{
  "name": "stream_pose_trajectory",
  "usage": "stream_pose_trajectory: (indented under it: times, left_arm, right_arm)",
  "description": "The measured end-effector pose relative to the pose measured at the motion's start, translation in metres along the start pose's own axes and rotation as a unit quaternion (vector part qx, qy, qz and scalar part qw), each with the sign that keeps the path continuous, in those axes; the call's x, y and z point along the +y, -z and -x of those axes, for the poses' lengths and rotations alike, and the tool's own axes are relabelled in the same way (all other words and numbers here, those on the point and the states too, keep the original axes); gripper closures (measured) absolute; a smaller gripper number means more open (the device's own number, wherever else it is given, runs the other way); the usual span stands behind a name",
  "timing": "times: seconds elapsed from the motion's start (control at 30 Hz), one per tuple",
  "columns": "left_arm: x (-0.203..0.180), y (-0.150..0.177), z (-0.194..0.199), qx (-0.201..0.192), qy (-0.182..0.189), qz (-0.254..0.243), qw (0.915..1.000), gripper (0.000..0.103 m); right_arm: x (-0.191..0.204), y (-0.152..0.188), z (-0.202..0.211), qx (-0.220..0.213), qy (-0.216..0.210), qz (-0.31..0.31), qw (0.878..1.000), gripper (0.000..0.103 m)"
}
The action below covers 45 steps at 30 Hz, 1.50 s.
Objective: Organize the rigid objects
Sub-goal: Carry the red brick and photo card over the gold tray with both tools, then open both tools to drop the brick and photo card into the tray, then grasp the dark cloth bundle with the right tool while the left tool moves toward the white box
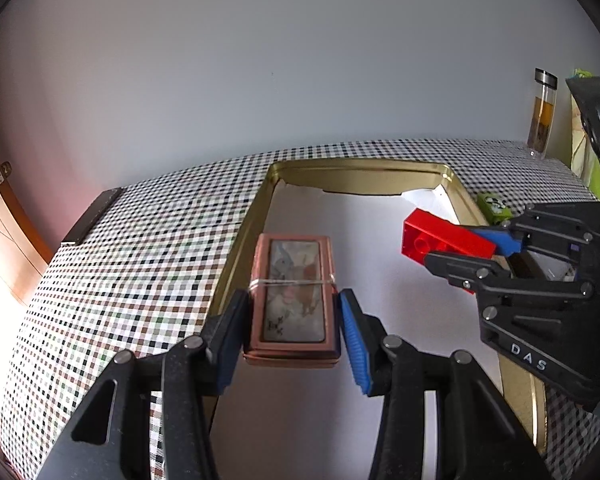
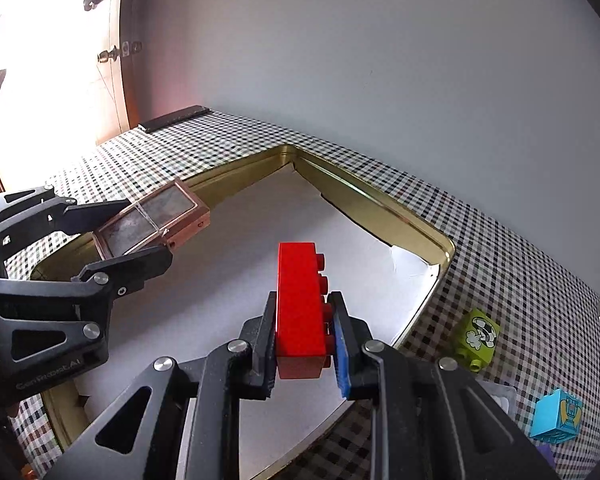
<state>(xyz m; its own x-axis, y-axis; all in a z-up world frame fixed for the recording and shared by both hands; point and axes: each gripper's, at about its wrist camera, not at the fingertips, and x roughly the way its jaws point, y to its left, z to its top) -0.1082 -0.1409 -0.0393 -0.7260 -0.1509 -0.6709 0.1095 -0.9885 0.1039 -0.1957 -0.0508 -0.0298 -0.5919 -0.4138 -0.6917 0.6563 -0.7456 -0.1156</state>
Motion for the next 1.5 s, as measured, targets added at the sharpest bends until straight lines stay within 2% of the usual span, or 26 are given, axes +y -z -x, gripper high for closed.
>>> stream_pose_trajectory:
  times: [0.17, 0.43, 0.5, 0.53, 0.57, 0.6, 0.67, 0.77, 0.9, 1.0, 1.2, 1.37, 1.5]
  left_arm:
    - [0.0, 0.0, -0.005, 0.009, 0.006, 0.003, 0.9999, 0.058]
    - [0.001, 0.0, -0.01, 0.013, -0.006, 0.006, 0.9999, 0.056]
    - [0.002, 0.0, -0.009, 0.01, -0.011, 0.008, 0.9999, 0.049]
    - [0.002, 0.0, -0.006, 0.006, -0.012, 0.008, 0.9999, 0.041]
    - [0.002, 0.0, -0.004, 0.0, -0.013, 0.008, 0.9999, 0.031]
    - [0.001, 0.0, -0.001, -0.005, -0.019, 0.005, 0.9998, 0.027]
    - [0.001, 0.001, 0.005, -0.015, -0.028, 0.002, 0.9995, 0.018]
    - [-0.001, 0.006, 0.02, -0.036, -0.032, 0.013, 0.9987, 0.007]
    - [-0.011, 0.017, 0.046, -0.07, -0.03, 0.023, 0.9969, 0.005]
    - [-0.023, 0.027, 0.063, -0.09, -0.019, 0.029, 0.9954, 0.004]
    - [-0.066, 0.049, 0.086, -0.112, 0.018, 0.03, 0.9931, 0.002]
    - [-0.11, 0.06, 0.095, -0.115, 0.051, 0.0, 0.992, 0.002]
    - [-0.136, 0.061, 0.098, -0.119, 0.06, -0.028, 0.9907, 0.001]
  right_arm:
    - [0.0, 0.0, -0.005, 0.009, 0.004, 0.002, 1.0, 0.078]
    - [-0.002, 0.002, -0.011, 0.019, 0.004, -0.001, 1.0, 0.078]
    - [-0.003, 0.002, -0.012, 0.018, 0.003, -0.005, 1.0, 0.075]
    - [-0.004, 0.002, -0.011, 0.017, 0.003, -0.006, 1.0, 0.073]
    - [-0.005, 0.002, -0.01, 0.013, 0.002, -0.008, 1.0, 0.067]
    - [-0.005, 0.003, -0.007, 0.011, 0.004, -0.011, 1.0, 0.055]
    - [-0.006, 0.003, -0.002, -0.001, 0.008, -0.015, 1.0, 0.042]
    - [-0.009, 0.004, 0.014, -0.019, 0.015, -0.021, 0.999, 0.039]
    - [-0.015, 0.012, 0.039, -0.042, 0.008, -0.036, 0.998, 0.036]
    - [-0.024, 0.034, 0.07, -0.061, 0.022, -0.045, 0.997, 0.031]
    - [-0.053, 0.091, 0.129, -0.089, 0.052, -0.093, 0.99, 0.028]
    - [-0.086, 0.149, 0.171, -0.1, 0.102, -0.155, 0.977, 0.023]
    - [-0.103, 0.178, 0.179, -0.086, 0.119, -0.192, 0.97, 0.023]
